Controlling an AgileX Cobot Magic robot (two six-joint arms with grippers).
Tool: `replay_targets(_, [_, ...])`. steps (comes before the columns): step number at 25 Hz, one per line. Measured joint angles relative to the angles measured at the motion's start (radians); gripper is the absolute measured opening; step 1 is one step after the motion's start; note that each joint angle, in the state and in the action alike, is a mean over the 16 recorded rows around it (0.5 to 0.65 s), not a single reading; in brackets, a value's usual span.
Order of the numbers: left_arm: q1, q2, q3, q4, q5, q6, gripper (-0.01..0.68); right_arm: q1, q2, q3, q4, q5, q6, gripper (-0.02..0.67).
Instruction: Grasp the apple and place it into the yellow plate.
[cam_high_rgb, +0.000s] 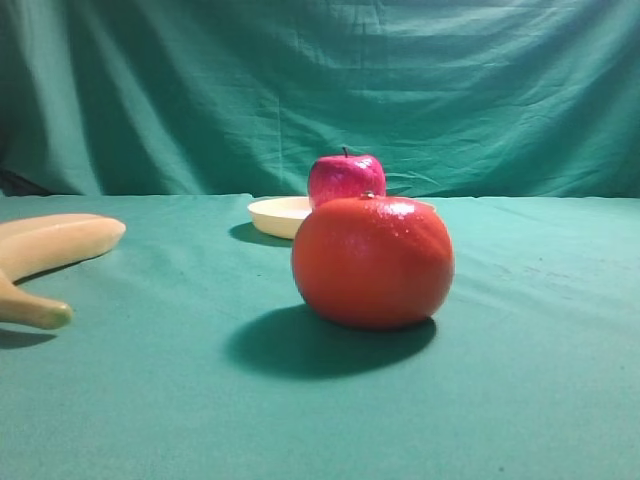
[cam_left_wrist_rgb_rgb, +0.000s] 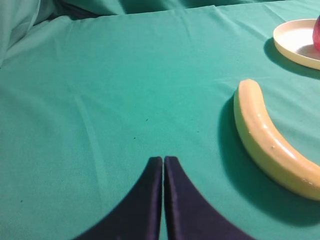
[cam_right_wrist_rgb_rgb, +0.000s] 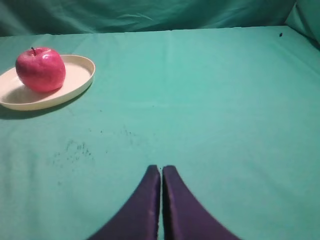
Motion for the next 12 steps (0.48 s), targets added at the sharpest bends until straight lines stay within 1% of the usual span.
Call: replay_targets(12, [0.000,0.000,0.000,0.000,0.000,0.000,0.000,0.000,0.000,0.000,0.000,0.002,-0.001,0.000])
